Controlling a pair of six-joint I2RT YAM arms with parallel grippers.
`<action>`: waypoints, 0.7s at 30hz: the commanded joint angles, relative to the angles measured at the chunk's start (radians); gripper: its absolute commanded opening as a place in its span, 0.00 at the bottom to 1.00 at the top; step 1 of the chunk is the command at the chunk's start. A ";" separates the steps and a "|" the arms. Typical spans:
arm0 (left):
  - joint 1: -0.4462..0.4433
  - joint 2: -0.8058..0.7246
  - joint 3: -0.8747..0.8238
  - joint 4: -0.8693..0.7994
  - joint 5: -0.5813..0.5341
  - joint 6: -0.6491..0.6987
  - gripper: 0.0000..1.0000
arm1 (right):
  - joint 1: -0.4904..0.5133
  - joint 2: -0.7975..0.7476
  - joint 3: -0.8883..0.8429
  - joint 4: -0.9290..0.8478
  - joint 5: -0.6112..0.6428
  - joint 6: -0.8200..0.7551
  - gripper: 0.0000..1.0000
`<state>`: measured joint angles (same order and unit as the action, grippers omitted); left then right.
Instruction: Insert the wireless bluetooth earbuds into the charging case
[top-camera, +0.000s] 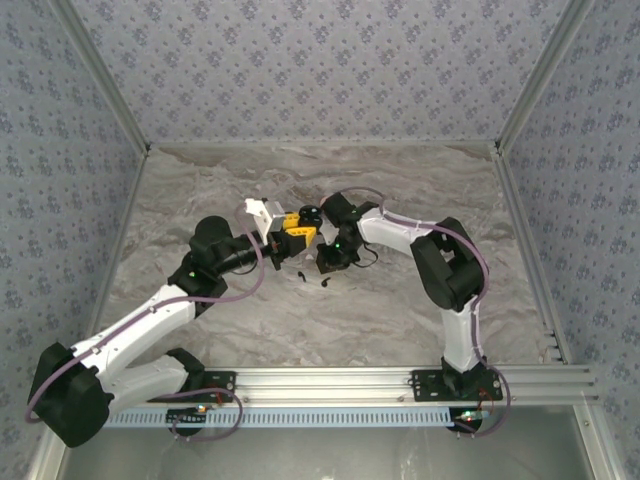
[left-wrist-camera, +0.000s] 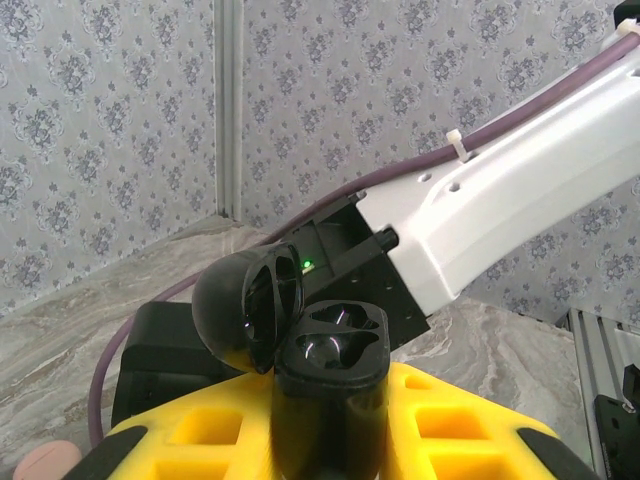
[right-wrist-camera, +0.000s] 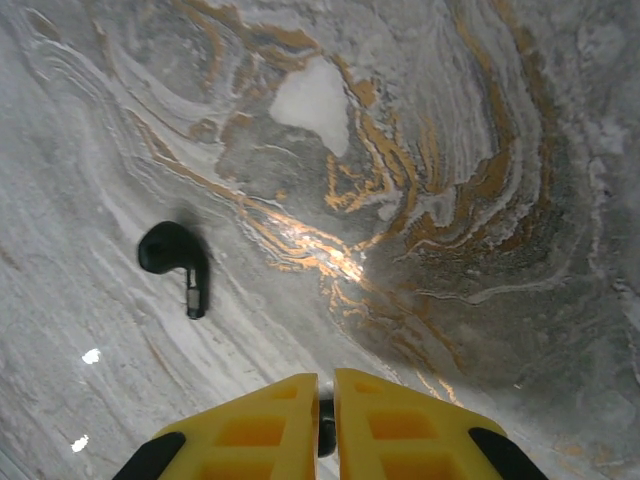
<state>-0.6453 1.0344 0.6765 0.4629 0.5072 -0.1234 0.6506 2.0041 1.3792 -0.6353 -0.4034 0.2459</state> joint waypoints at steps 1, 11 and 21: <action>0.002 -0.023 0.010 0.003 -0.004 0.012 0.24 | 0.003 0.013 0.022 -0.049 0.011 -0.012 0.13; 0.002 -0.030 0.006 0.000 -0.008 0.011 0.24 | 0.010 -0.020 -0.055 -0.053 0.019 -0.015 0.13; 0.003 -0.030 0.008 0.002 -0.007 0.006 0.24 | 0.034 -0.075 -0.124 -0.030 0.045 0.016 0.13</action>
<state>-0.6453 1.0264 0.6765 0.4469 0.5041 -0.1238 0.6689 1.9614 1.2755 -0.6323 -0.3904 0.2459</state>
